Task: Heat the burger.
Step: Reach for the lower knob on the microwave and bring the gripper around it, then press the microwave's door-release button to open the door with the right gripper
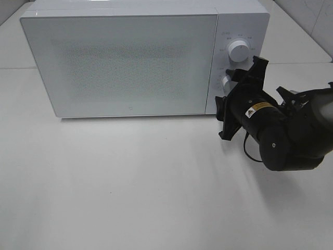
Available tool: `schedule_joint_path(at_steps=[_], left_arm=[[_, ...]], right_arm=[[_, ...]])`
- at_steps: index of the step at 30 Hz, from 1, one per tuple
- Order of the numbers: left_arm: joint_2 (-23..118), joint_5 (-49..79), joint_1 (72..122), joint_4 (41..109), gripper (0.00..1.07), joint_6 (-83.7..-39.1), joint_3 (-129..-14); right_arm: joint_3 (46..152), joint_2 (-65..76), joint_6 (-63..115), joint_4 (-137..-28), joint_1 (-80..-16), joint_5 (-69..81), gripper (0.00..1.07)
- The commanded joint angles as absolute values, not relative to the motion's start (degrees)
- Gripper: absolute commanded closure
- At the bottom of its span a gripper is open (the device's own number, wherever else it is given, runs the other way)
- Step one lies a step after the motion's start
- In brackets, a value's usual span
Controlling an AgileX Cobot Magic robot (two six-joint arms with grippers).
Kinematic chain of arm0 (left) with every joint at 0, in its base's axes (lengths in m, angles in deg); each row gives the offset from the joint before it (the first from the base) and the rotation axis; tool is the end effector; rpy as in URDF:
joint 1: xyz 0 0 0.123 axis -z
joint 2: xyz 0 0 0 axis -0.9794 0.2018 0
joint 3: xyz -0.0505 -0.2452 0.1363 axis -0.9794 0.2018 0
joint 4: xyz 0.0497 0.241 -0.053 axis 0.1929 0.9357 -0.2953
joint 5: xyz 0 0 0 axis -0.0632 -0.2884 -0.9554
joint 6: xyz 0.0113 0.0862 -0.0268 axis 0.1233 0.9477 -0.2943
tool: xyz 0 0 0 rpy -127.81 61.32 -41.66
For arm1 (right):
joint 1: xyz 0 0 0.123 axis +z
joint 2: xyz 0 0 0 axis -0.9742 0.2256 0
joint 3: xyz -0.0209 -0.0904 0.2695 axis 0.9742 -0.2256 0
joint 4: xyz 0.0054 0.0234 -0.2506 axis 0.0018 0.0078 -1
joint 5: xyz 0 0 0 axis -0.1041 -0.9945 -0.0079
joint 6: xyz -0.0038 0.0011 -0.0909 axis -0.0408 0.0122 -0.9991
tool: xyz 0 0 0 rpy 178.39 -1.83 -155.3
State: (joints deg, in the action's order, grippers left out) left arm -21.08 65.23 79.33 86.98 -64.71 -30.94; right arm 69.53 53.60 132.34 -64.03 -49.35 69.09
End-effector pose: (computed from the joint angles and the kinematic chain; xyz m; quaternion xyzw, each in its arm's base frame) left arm -0.0080 -0.0038 0.2811 0.0120 0.8492 -0.0268 0.5272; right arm 0.3136 0.1334 0.1108 0.5637 0.5000 0.5610 0.3429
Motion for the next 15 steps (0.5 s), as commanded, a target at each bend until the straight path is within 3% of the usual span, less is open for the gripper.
schedule_joint_path(at_steps=[1, 15], left_arm=[[-21.6, 65.5, 79.3, 86.9, 0.06, -65.2, -31.1], [-21.6, 65.5, 79.3, 86.9, 0.06, -65.2, -31.1]], right_arm=[[71.0, 53.5, 131.2, -64.1, -49.8, 70.6, 0.35], [66.7, 52.5, 129.6, -63.4, -49.8, 75.2, 0.35]])
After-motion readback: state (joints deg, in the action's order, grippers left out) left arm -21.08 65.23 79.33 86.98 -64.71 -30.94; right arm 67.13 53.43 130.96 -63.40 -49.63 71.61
